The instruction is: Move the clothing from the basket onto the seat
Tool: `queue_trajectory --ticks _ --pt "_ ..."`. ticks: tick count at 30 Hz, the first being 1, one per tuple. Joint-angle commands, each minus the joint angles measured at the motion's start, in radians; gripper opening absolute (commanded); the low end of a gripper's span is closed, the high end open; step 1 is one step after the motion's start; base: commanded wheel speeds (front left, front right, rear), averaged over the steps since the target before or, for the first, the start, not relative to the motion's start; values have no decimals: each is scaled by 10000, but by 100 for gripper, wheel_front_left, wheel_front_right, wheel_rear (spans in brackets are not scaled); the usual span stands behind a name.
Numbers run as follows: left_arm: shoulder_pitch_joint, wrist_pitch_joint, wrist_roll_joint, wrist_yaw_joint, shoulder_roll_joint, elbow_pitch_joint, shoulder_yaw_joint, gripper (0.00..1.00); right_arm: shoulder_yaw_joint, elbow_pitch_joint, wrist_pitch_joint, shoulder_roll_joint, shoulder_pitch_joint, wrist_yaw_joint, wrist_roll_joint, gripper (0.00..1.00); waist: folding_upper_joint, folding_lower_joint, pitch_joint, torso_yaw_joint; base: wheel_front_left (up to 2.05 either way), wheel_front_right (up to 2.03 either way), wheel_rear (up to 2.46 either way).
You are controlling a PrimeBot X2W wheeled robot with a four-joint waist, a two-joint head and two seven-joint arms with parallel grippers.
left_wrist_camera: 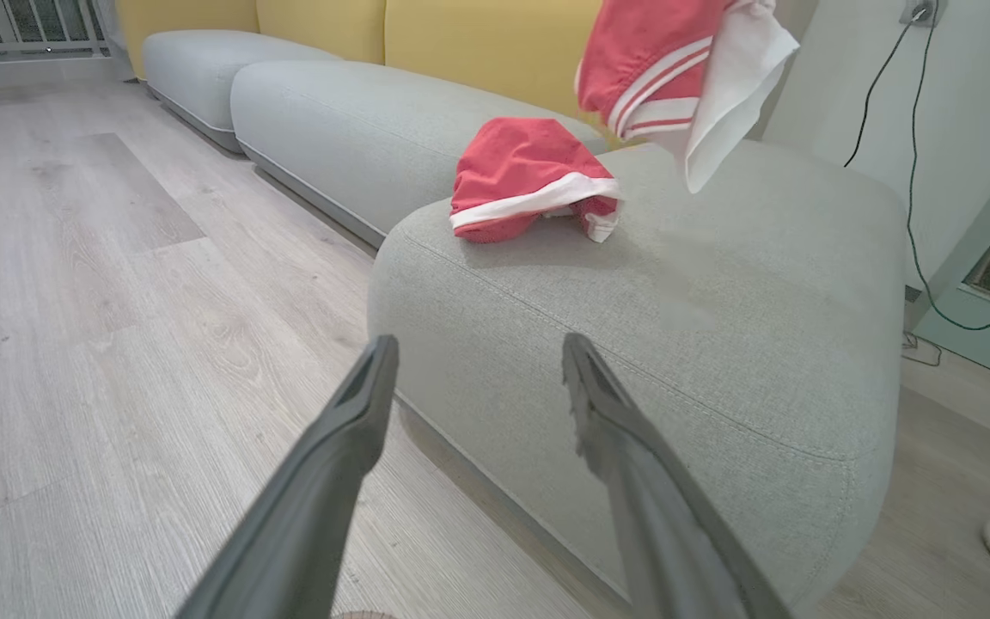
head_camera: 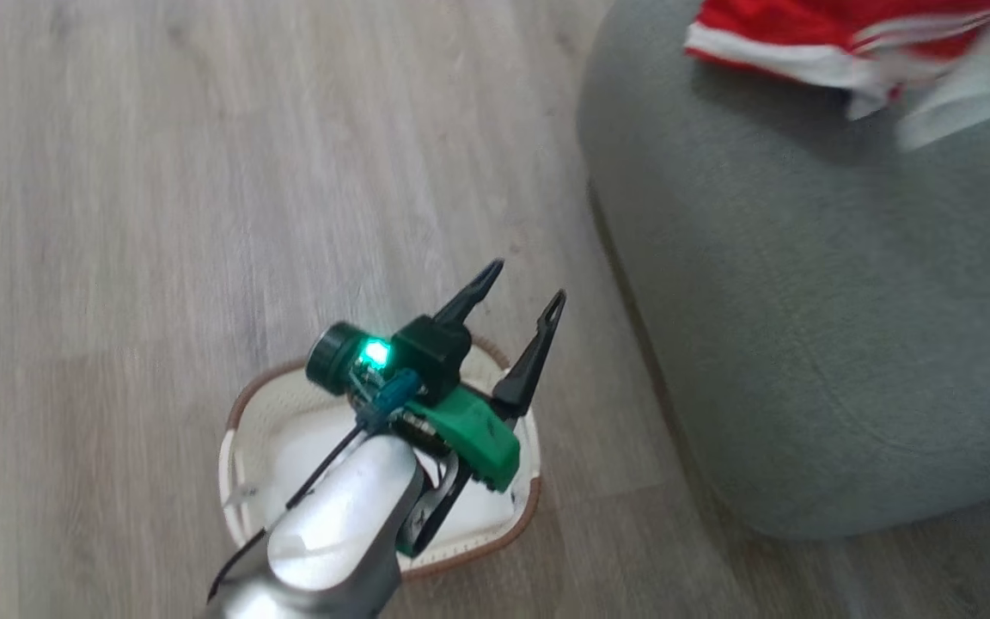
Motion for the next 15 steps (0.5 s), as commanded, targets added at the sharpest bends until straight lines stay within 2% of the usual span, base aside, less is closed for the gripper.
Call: queue_trajectory --ticks 1,7,15 --pt "-557 -124 134 -22 89 -502 306 100 -420 190 -126 -185 -508 -4 -402 0 0 0 742 674 0 0 0" --pt "-993 -59 351 -14 160 -930 197 100 -1693 1495 -498 -384 -912 -4 -1276 0 0 0 1722 1397 0 0 0" --pt "-1385 52 599 139 412 -1252 206 100 -3173 2940 -1167 279 86 -4 -1570 0 0 0 2659 1718 0 0 0"
